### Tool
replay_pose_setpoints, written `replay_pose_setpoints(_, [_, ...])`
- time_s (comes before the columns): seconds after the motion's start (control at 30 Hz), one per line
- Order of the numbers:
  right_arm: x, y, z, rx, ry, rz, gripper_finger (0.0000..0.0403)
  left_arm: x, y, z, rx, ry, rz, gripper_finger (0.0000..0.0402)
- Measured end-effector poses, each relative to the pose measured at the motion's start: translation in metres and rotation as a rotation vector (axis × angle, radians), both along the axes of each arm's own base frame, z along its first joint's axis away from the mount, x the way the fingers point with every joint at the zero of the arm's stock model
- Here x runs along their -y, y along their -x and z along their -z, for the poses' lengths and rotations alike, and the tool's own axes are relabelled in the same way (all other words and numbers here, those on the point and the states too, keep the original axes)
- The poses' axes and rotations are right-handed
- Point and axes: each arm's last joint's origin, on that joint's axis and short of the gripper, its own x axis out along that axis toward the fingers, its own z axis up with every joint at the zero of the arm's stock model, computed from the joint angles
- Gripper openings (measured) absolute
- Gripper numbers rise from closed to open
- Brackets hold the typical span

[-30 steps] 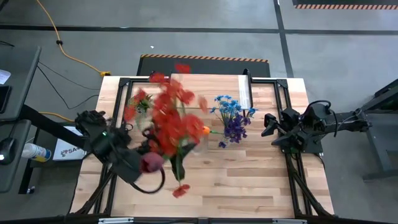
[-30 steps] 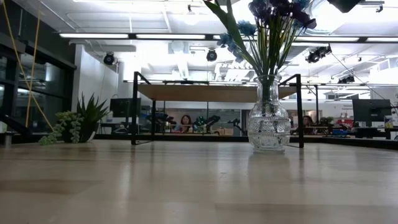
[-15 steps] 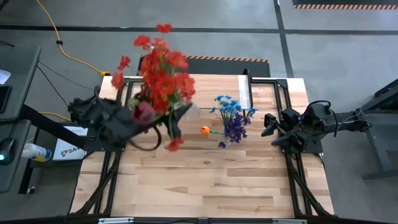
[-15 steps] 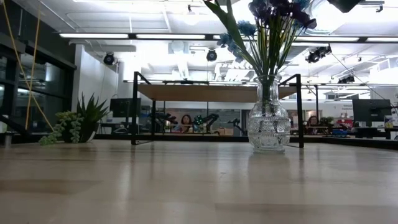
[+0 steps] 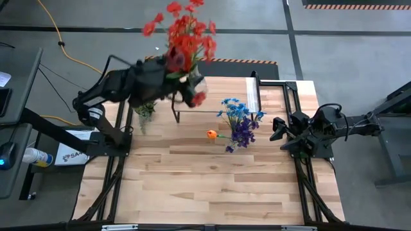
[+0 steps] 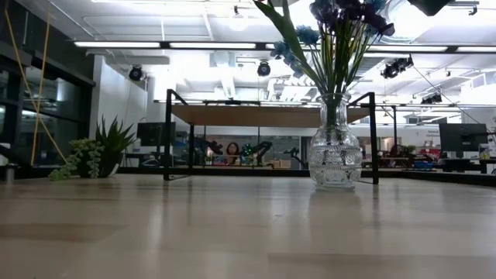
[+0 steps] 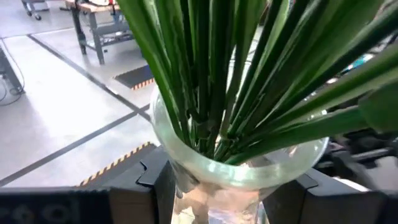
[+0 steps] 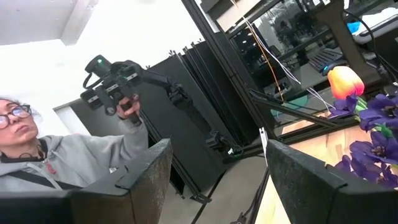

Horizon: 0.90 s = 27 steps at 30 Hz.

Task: Pick and place flowers into a vace then onto a shelf
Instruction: Put the bottom transparent vase with flowers on the shelf

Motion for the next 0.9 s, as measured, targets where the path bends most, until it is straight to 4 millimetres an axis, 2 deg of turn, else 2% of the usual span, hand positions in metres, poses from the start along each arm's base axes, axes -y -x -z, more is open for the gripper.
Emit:
replay_pose_setpoints(0.27, [0.0, 0.0, 0.0, -0.023, -0.044, -0.011, 0.0252, -0.054, 0.002, 0.001, -0.027, 0.019, -0.029, 0.021])
replay_pose_setpoints(0.47, [0.0, 0.0, 0.0, -0.023, -0.045, -0.011, 0.0252, -0.086, 0.008, 0.002, -0.041, 0.03, -0.029, 0.021])
replay_pose_setpoints(0.67, [0.0, 0.0, 0.0, -0.023, -0.044, -0.011, 0.0252, -0.109, 0.015, 0.002, -0.052, 0.033, -0.029, 0.021])
replay_pose_setpoints(0.9, [0.0, 0.0, 0.0, -0.022, -0.043, -0.011, 0.0252, -0.126, 0.021, 0.002, -0.066, 0.025, -0.03, 0.021])
